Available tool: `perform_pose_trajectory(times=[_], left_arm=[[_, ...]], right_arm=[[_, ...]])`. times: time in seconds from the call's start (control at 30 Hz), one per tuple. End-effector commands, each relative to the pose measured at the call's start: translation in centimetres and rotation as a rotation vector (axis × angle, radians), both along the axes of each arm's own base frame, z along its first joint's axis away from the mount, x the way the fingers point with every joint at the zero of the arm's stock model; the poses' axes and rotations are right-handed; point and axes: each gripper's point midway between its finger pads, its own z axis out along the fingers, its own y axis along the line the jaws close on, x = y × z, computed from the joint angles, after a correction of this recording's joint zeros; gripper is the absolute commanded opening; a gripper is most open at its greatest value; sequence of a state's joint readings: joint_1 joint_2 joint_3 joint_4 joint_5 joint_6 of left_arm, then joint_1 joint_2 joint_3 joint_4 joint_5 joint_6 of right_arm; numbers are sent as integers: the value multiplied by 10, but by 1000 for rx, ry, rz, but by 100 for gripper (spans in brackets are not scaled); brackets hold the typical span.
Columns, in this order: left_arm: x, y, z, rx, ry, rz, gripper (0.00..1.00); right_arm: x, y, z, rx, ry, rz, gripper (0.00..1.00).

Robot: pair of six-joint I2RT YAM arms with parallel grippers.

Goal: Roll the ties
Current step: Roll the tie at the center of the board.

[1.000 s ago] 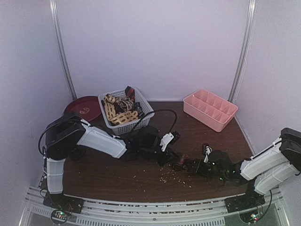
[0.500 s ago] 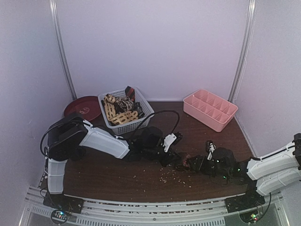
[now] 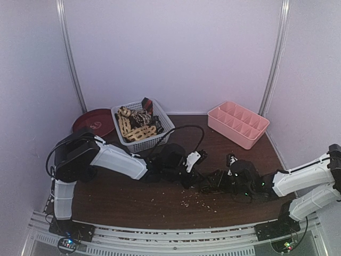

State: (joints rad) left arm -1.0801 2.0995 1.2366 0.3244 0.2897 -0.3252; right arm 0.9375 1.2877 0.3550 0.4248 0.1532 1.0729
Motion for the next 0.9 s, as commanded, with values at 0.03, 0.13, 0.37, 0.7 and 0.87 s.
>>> perform_pose_trajectory(times=[0.03, 0.13, 0.37, 0.7, 0.87], left_arm=[[1, -5, 0, -5, 0, 12, 2], [4, -3, 4, 0, -3, 35, 6], [7, 5, 16, -31, 6, 77, 20], [8, 2, 13, -68, 84, 94, 35], [4, -4, 10, -115, 145, 90, 49]], right_arm=[[-4, -18, -24, -159, 14, 1, 43], [-6, -27, -27, -176, -1, 0, 37], [-10, -38, -31, -115, -23, 25, 31], [-11, -53, -40, -20, -2, 27, 30], [-13, -57, -44, -2, 2, 30, 30]])
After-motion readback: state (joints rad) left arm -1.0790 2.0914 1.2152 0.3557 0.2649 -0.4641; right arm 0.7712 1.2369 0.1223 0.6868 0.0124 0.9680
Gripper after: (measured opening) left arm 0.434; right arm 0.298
